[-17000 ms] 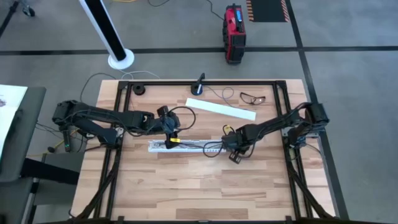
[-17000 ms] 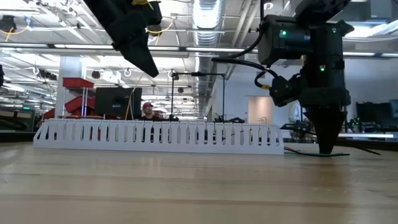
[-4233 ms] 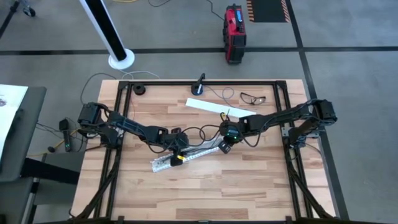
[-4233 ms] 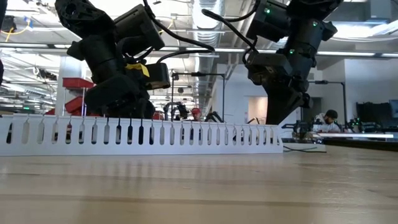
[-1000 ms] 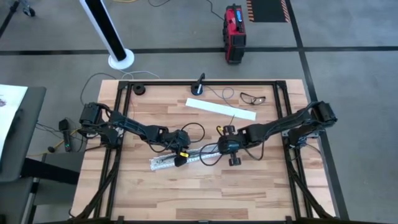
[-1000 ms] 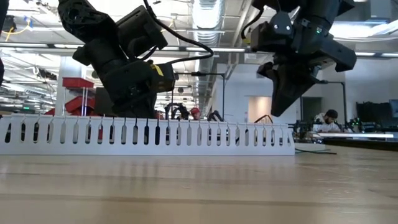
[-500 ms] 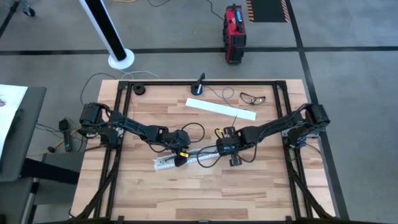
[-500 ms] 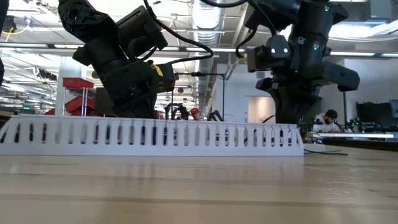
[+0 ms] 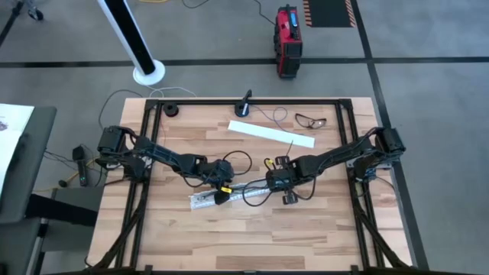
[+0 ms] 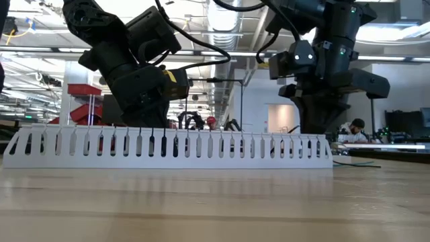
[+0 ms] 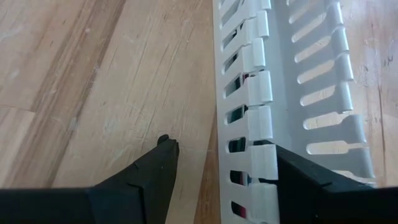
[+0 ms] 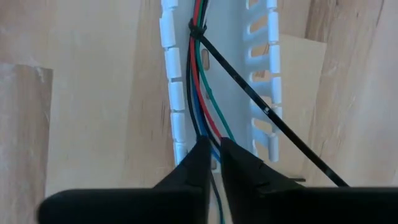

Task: Ziptie cables
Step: Put the colored zip-tied into the white cable duct

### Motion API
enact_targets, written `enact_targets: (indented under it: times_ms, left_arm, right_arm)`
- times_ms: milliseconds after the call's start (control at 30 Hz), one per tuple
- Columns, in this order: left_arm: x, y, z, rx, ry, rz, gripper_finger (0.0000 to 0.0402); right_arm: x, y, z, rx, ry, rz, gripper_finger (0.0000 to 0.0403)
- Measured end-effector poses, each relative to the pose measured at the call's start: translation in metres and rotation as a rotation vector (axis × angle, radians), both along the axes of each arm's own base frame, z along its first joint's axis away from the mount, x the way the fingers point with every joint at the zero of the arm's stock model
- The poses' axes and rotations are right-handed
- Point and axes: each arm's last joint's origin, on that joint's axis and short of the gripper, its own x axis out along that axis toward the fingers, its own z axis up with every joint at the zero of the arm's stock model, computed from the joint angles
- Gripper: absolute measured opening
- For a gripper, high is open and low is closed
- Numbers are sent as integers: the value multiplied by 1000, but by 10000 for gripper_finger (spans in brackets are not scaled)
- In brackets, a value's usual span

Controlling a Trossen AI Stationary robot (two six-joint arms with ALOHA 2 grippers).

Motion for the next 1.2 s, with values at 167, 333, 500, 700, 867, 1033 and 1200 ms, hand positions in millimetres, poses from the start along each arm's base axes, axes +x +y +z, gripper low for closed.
enact_targets:
  times_ms: [167, 333, 500, 700, 867, 1033, 1200]
  left_arm:
    - [-1, 0, 0, 12, 7, -18, 207]
    - [-1, 0, 0, 15, 8, -22, 207]
    - [-1, 0, 0, 15, 8, -23, 207]
    - [-1, 0, 0, 15, 8, -23, 207]
    - [-1, 0, 0, 16, 8, -24, 207]
    - [-1, 0, 0, 16, 8, -25, 207]
    - [-1, 0, 0, 16, 8, -25, 207]
  right_arm:
    - [0, 0, 0, 5, -1, -11, 86]
    - [0, 0, 0, 6, -3, -13, 130]
    - [0, 0, 1, 6, -5, -15, 166]
    - [0, 0, 1, 7, -5, -17, 194]
    - [0, 0, 1, 7, -4, -16, 203]
    - [0, 0, 0, 8, -3, -19, 203]
    - [2, 2, 5, 60, -7, -89, 203]
